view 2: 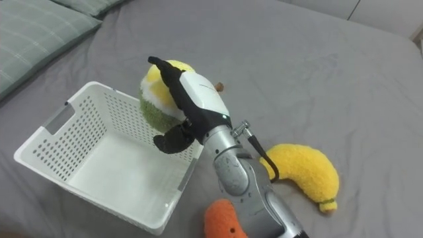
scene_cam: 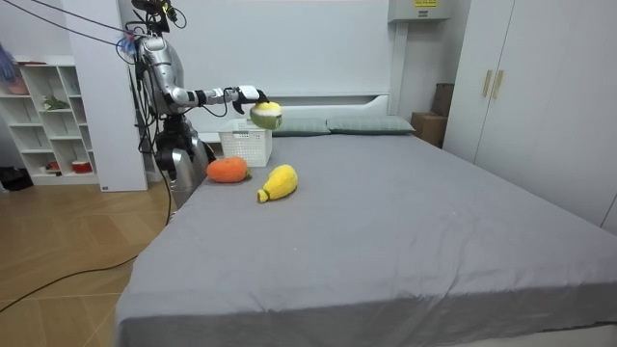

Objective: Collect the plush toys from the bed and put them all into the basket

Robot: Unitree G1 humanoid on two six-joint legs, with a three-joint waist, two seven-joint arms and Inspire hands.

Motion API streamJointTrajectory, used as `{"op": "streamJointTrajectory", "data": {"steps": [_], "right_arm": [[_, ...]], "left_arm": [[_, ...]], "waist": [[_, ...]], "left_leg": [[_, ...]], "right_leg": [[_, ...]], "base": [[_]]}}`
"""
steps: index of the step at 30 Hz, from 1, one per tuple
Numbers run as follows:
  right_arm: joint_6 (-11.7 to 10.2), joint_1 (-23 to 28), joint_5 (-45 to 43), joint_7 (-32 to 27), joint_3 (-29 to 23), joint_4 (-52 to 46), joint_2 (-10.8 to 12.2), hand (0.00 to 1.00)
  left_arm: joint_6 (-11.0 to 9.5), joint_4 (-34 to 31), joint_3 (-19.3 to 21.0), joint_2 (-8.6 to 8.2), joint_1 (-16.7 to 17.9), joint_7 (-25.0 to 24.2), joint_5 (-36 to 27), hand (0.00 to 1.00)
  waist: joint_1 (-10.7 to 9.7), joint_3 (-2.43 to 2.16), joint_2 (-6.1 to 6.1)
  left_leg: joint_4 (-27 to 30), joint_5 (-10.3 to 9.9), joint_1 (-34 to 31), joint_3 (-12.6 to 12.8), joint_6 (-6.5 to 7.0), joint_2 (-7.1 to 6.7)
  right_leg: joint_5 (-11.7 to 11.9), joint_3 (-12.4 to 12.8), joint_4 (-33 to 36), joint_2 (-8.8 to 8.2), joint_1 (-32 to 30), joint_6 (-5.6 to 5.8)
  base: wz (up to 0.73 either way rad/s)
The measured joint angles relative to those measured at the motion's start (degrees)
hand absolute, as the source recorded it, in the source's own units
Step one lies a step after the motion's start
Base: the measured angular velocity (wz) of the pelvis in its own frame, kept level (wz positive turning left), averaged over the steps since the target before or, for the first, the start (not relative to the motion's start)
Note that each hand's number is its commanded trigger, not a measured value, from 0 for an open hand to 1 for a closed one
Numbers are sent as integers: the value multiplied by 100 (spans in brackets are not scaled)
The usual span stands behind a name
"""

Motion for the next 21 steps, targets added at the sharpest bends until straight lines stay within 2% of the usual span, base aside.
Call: {"op": "streamJointTrajectory", "data": {"steps": [2, 21], "right_arm": [[0, 0, 139, 25, 107, -55, 3, 0], [-10, 0, 477, 432, 403, -258, 89, 0]], "left_arm": [[1, 0, -33, -2, -3, -5, -1, 0], [16, 50, -19, -5, -16, -4, 1, 0]], "waist": [[0, -17, -3], [11, -15, 3]], "left_leg": [[0, 5, -31, 4, 0, 0], [-4, 5, -34, 26, 0, 2]], "right_leg": [[0, 4, 1, 1, -36, -1], [0, 7, 2, 2, -38, -1]], "base": [[0], [0]]}}
